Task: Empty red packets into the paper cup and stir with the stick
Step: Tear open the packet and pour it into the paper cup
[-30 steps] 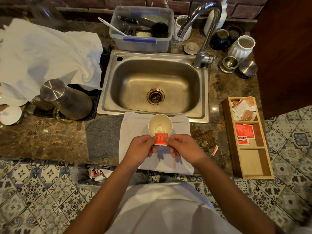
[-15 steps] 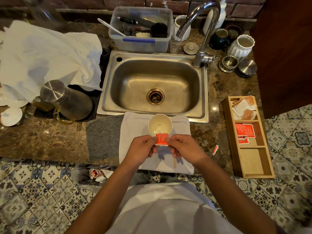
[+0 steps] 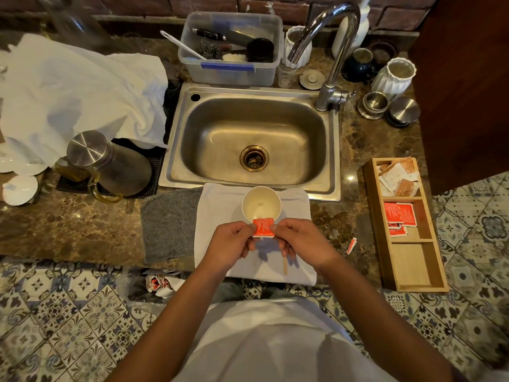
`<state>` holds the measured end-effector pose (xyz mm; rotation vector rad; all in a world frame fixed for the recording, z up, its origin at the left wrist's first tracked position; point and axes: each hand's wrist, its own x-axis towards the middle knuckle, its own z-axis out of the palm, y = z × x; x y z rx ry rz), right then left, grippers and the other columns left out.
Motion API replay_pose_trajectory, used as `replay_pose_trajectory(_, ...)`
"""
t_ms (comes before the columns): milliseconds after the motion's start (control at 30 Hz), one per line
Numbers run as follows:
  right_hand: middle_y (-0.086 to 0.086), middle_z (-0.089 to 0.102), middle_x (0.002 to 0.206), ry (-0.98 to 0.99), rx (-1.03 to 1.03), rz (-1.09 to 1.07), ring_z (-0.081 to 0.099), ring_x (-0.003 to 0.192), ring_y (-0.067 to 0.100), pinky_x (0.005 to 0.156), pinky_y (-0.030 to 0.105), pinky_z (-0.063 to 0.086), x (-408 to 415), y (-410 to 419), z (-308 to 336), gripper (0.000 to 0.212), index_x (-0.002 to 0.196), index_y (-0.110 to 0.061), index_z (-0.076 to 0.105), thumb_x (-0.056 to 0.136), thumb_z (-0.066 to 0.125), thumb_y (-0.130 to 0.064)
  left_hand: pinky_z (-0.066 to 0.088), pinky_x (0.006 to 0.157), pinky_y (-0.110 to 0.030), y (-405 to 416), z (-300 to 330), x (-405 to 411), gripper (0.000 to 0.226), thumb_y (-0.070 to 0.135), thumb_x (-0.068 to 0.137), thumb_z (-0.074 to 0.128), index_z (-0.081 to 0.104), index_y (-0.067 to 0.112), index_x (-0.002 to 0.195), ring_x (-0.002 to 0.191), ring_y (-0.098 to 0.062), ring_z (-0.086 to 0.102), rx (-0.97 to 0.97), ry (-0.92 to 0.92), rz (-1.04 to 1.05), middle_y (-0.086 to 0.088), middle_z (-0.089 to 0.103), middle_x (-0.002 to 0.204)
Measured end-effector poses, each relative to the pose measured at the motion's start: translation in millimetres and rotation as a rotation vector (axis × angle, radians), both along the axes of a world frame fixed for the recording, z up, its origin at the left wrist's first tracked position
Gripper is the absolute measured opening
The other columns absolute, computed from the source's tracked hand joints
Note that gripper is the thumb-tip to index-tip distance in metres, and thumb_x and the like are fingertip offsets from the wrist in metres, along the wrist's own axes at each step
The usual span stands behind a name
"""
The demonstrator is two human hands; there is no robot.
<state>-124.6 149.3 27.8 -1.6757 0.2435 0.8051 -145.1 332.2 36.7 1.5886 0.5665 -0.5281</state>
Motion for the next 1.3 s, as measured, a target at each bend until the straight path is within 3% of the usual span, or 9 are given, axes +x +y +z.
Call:
replay_pose_trajectory(933,0.006,0.060,0.058,0.007,0.010,-0.017,0.054,0.048,0.015,0.049,0.029,0.044,1.3,-1.3,-3.1,0.029,0.071,-0.013,0.065,0.100,0.062,-0.016,0.034,0.042,-0.022,0.5,-4.4,0.0,0.036,0.017,0.102,0.054,0.064,0.004,0.070,0.044,-0.017,0.044,-0.036,0.031,0.018,-0.008,0.061,0.055)
replay_pose_trajectory(1133,0.005,0.060,0.057,0.009,0.003,-0.017,0.054,0.047,0.014,0.049,0.029,0.043,2.8,-2.3,-5.2,0.030,0.069,-0.012,0.065,0.099,0.061,-0.015,0.027,0.040,-0.020,-1.6,-3.5,1.8,0.040,0.018,0.101,0.056,0.060,0.007,0.063,0.041,-0.012,0.034,-0.018,0.046,0.023,-0.004,0.047,0.049)
replay_pose_trajectory(1300,0.005,0.061,0.058,0.004,-0.007,-0.013,0.055,0.049,0.016,0.050,0.029,0.045,3.9,-3.0,-6.2,0.030,0.069,-0.014,0.066,0.099,0.062,-0.018,0.027,0.040,-0.019,-1.9,-3.7,2.8,0.040,0.018,0.101,0.057,0.061,0.009,0.061,0.040,-0.010,0.034,-0.022,0.059,0.031,-0.003,0.047,0.048)
